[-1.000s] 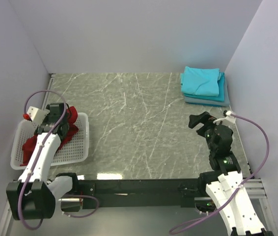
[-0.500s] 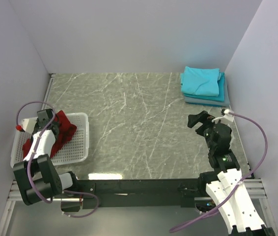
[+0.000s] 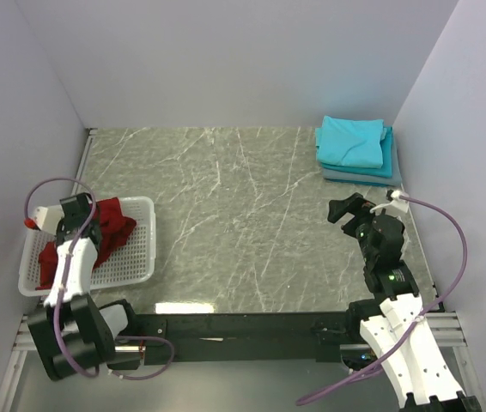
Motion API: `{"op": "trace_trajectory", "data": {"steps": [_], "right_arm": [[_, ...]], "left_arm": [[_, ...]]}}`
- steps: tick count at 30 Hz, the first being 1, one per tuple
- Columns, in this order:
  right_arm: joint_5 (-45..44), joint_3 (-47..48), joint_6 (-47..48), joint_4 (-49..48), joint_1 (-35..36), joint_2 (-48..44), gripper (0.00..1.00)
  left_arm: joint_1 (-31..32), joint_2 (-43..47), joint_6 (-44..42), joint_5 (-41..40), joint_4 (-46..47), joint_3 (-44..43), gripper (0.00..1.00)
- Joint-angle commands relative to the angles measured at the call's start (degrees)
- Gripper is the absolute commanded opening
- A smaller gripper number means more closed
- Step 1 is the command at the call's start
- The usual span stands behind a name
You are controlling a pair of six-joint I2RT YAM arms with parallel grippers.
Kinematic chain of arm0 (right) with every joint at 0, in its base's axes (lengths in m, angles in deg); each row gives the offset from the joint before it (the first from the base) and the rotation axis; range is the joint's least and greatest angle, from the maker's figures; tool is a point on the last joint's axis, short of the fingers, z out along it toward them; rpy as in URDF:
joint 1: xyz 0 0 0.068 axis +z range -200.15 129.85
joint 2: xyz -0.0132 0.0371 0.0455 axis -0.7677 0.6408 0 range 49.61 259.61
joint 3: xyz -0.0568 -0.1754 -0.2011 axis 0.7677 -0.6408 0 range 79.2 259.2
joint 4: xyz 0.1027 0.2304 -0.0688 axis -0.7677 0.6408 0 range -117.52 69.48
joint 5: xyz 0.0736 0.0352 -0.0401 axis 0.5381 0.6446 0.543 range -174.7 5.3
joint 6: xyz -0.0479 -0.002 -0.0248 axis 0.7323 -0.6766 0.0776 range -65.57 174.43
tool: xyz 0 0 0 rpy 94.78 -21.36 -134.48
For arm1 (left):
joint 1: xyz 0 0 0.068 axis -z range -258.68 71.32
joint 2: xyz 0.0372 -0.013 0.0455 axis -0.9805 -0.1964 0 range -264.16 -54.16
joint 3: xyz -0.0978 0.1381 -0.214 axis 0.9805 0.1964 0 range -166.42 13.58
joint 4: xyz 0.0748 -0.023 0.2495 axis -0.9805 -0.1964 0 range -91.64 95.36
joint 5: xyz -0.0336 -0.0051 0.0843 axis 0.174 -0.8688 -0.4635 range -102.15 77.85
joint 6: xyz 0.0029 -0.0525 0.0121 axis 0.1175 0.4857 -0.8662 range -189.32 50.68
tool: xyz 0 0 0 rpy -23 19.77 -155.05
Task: Fold and stack the t-shirts
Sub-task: Grab the tshirt from the pile, then move the tshirt to the center of the board
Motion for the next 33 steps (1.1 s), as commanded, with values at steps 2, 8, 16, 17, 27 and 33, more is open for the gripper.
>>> {"op": "trace_trajectory", "data": {"steps": [2, 8, 16, 17, 27, 33], "right_arm": [[-0.2, 0.2, 0.7, -1.8, 0.2, -1.2, 0.99], [-0.1, 0.5, 0.8, -1.2, 0.2, -1.7, 0.99], [0.6, 0.2, 0.6, -1.5, 0.2, -3.4, 0.99], [0.6, 0.3, 0.7, -1.4, 0.2, -3.5, 0.99], [-0.5, 0.6, 0.7, -0.4, 0.3, -5.4, 0.99], [-1.3, 0.7, 1.1, 0.0, 0.1, -6.3, 0.99]], "left_arm": [[-0.2, 11.5, 2.3, 2.3, -1.5, -2.0, 0.01], [-0.2, 19.4, 0.0, 10.3, -1.8, -9.9, 0.01], [0.5, 16.3, -4.9, 29.6, 1.5, -29.6, 0.01], [1.0, 15.5, -5.3, 33.1, 2.4, -31.3, 0.01], [25.9, 1.3, -16.6, 41.7, 6.6, -55.7, 0.01], [35.0, -8.4, -18.5, 55.2, 8.9, -69.5, 0.01]]}}
